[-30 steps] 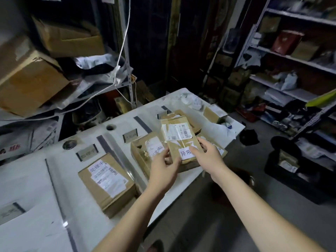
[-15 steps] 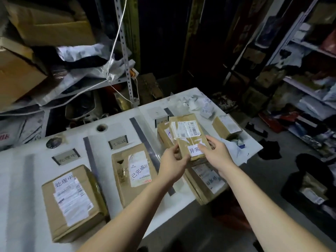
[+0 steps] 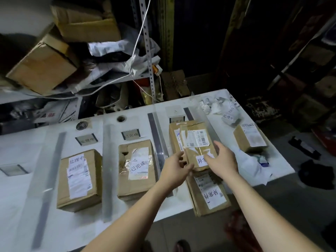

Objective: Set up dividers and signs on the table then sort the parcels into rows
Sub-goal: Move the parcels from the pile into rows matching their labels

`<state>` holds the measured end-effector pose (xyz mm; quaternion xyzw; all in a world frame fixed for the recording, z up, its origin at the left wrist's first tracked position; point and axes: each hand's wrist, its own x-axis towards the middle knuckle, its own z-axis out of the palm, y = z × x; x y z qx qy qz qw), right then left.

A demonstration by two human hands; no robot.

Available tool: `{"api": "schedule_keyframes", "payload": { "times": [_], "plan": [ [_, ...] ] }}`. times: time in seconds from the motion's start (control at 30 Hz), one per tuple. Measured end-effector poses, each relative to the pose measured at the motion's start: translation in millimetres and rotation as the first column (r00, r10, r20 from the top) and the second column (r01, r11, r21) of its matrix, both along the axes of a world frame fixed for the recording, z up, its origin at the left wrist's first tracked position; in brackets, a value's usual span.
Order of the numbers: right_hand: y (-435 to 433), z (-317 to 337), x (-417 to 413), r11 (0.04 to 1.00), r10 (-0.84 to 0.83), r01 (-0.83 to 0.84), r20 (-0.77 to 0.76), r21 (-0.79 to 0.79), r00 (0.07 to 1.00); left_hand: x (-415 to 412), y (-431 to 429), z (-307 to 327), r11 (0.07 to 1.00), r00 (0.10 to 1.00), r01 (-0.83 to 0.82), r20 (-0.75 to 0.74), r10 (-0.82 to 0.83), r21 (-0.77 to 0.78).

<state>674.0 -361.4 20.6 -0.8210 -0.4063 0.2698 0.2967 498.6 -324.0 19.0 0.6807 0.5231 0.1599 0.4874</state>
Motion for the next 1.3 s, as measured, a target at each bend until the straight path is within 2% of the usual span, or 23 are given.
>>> {"api": "schedule_keyframes", "payload": {
  "times": [0.07,0.1,0.23,0.33,0.6,0.8,1.0,1.2,1.3],
  "plan": [
    [13.2,8.8,-15.2,0.995,0.093,-0.098,0.232,0.011,0.968,-19.2,7.4,11.6,0.984,0.992,0.016,-0.124,0.006,0.179],
    [22.2,14.3,-26.6,0.986,0.156,-0.165,0.283,0.010,0.946,-32.8,12.4,17.7,0.962,0.981,0.033,-0.193,0.021,0.272],
    [56.7,39.1,-92.0,0.906,0.410,-0.421,0.356,-0.051,0.840,-110.5,30.7,48.2,0.859,0.893,0.060,-0.412,0.182,0.509],
    [74.8,54.7,-149.7,0.845,0.512,-0.529,0.396,-0.073,0.762,-182.3,39.1,63.5,0.800,0.818,0.053,-0.485,0.309,0.598],
    [80.2,85.0,-369.2,0.694,0.648,-0.712,0.522,-0.106,0.554,-430.1,-6.4,86.9,0.785,0.631,-0.082,-0.577,0.518,0.614],
    [64.3,97.2,-555.4,0.587,0.689,-0.803,0.586,-0.106,0.427,-610.4,-64.0,100.6,0.768,0.526,-0.176,-0.600,0.602,0.616],
    [55.4,105.7,-707.1,0.480,0.741,-0.868,0.588,-0.127,0.324,-751.9,-106.0,107.7,0.731,0.452,-0.285,-0.585,0.673,0.621],
    [67.6,96.7,-832.3,0.401,0.791,-0.906,0.552,-0.138,0.265,-869.4,-115.7,88.4,0.711,0.408,-0.424,-0.582,0.703,0.561],
    [83.5,82.0,-892.9,0.383,0.817,-0.917,0.504,-0.109,0.281,-926.1,-107.7,77.9,0.713,0.404,-0.478,-0.592,0.697,0.513]
  ]
}}
